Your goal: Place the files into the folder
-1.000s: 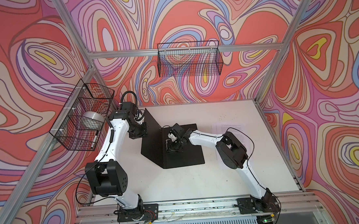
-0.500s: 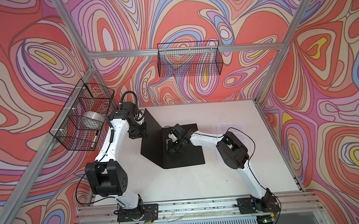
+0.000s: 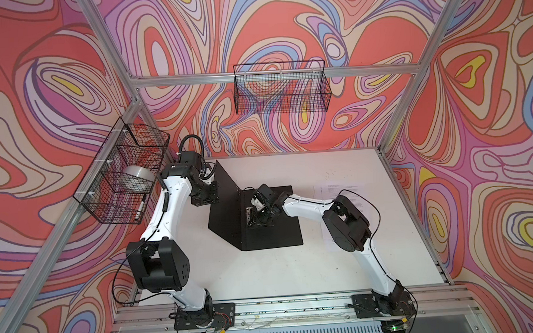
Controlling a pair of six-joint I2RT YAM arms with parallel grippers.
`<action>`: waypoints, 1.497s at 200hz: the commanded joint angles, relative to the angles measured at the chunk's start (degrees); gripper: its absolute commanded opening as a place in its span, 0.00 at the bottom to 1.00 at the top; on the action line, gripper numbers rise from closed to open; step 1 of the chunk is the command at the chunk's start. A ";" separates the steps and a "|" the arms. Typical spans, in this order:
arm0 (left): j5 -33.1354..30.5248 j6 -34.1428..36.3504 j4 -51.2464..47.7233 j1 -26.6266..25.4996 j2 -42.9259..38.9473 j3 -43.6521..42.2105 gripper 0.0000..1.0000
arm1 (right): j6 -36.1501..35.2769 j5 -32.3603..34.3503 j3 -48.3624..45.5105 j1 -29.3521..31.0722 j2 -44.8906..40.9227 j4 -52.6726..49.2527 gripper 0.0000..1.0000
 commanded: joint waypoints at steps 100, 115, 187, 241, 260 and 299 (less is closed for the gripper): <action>0.23 0.77 -1.06 0.21 -0.78 1.74 0.00 | 0.78 -1.74 -0.40 -0.31 0.09 0.48 0.12; 0.39 0.81 -1.06 0.21 -0.79 1.76 0.00 | 0.95 -2.07 -0.58 -0.39 0.13 0.99 0.13; 1.19 0.72 -1.23 0.21 -0.83 1.44 0.00 | 1.43 -3.07 -0.29 -0.48 0.03 2.59 0.16; 1.07 0.81 -1.15 0.21 -0.97 1.51 0.00 | 1.44 -1.96 0.16 -0.56 1.33 0.43 0.12; 1.38 0.68 -1.15 0.21 -0.97 1.60 0.00 | 1.44 -2.50 -0.08 -0.57 1.64 1.01 0.13; 1.40 0.71 -1.15 0.21 -0.86 1.68 0.00 | 1.79 -2.72 -0.02 -0.57 1.50 2.36 0.14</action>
